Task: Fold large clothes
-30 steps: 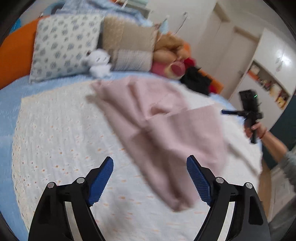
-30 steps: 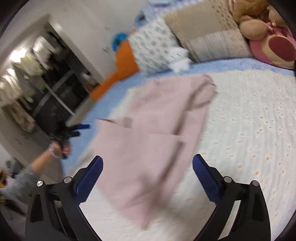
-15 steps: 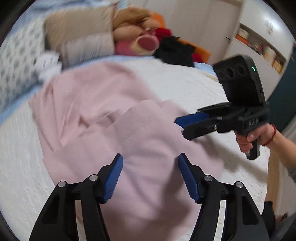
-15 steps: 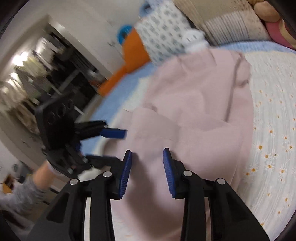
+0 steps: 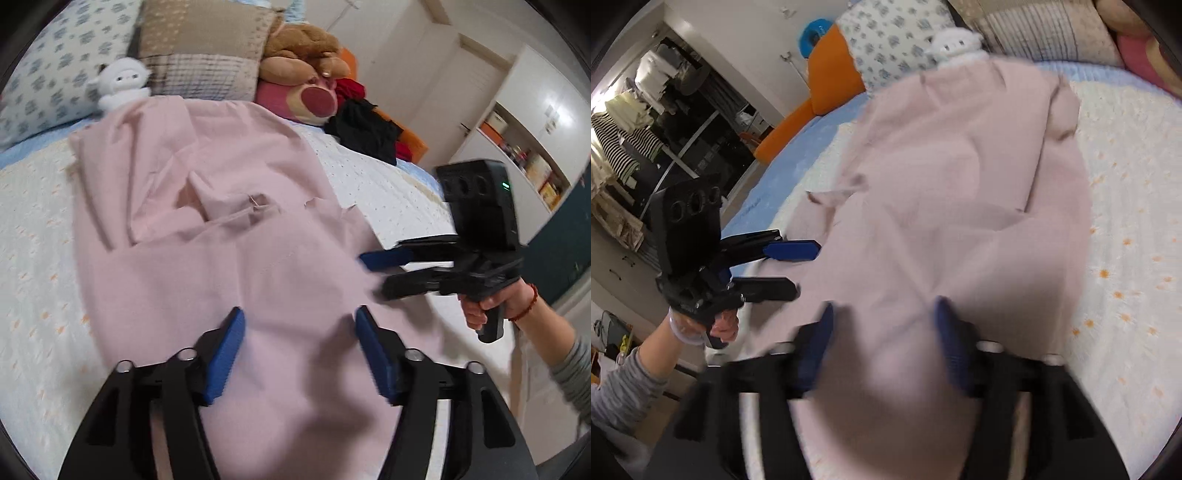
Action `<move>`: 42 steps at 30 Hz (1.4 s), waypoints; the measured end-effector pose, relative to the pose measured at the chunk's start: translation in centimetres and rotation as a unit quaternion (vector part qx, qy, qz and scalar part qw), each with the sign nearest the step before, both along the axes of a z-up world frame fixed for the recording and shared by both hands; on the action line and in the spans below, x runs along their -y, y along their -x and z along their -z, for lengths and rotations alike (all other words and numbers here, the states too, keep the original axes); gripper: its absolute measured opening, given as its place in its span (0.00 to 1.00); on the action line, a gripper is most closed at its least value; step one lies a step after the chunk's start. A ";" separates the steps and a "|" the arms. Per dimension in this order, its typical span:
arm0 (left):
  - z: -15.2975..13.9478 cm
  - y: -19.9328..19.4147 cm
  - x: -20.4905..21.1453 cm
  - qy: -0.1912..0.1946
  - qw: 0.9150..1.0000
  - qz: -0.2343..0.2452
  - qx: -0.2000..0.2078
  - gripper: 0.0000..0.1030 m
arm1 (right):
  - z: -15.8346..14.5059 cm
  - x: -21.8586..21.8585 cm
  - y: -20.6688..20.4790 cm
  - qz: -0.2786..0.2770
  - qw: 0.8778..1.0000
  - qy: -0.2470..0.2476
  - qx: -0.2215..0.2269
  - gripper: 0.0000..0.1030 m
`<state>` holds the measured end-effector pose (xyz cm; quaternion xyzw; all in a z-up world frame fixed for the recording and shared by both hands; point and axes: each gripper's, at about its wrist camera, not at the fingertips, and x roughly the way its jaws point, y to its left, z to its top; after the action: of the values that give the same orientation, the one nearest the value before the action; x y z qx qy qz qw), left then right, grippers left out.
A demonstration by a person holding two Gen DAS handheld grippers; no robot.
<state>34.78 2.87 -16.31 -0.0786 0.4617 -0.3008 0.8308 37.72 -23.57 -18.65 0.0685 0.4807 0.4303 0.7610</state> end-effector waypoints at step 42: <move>7.4 7.1 -6.6 0.138 0.948 -0.201 -0.206 0.81 | 7.0 5.8 5.2 0.138 0.962 -0.070 -0.226 0.63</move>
<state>27.69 9.43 -23.69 -0.3440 0.5510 -0.1657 0.7421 32.52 -29.41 -25.64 0.2827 0.5945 0.3275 0.6778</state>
